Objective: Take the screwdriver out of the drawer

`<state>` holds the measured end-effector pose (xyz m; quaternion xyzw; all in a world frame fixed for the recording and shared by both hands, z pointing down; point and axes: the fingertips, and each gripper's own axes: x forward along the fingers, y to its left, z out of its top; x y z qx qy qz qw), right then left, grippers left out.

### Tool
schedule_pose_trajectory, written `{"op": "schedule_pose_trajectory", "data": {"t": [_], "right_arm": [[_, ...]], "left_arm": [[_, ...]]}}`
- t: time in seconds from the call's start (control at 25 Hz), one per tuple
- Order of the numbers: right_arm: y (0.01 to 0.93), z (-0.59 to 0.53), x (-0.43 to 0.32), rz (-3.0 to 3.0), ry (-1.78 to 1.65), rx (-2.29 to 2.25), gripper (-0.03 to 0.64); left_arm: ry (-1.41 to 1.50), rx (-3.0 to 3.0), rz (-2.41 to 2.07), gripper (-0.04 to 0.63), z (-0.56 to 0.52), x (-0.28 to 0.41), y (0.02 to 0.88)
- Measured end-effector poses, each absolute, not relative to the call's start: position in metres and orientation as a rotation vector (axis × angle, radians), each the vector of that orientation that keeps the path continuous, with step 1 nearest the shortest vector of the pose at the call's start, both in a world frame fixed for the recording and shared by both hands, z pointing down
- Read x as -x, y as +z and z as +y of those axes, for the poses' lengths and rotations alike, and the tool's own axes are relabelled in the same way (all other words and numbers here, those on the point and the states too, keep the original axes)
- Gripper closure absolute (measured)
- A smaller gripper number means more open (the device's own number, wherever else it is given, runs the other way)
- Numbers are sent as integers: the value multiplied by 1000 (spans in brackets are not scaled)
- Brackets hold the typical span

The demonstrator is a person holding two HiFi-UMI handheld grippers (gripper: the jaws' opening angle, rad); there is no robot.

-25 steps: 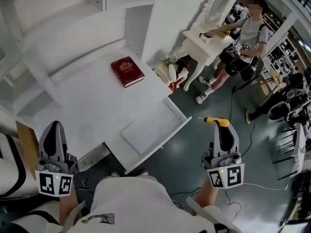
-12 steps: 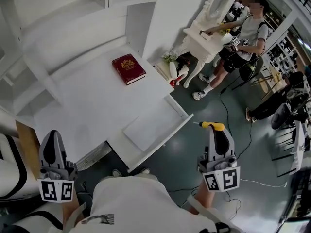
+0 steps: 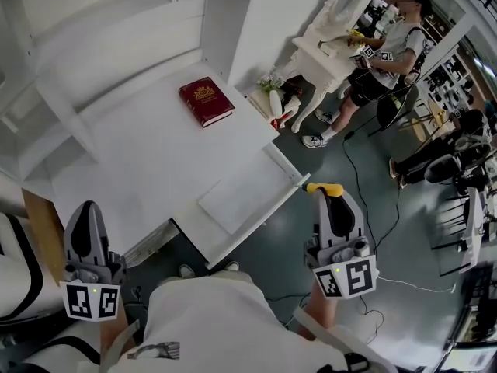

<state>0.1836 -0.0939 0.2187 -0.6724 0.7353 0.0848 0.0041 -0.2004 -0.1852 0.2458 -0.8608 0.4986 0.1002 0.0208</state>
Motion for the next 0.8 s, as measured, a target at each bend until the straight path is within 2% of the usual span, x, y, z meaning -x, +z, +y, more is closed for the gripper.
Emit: {"op": "schedule_pose_trajectory", "data": {"t": [0.8], "right_arm": [[230, -86, -156, 2327, 250, 2167, 535]], "left_arm": [[312, 2776, 1449, 580, -196, 201, 263]]}}
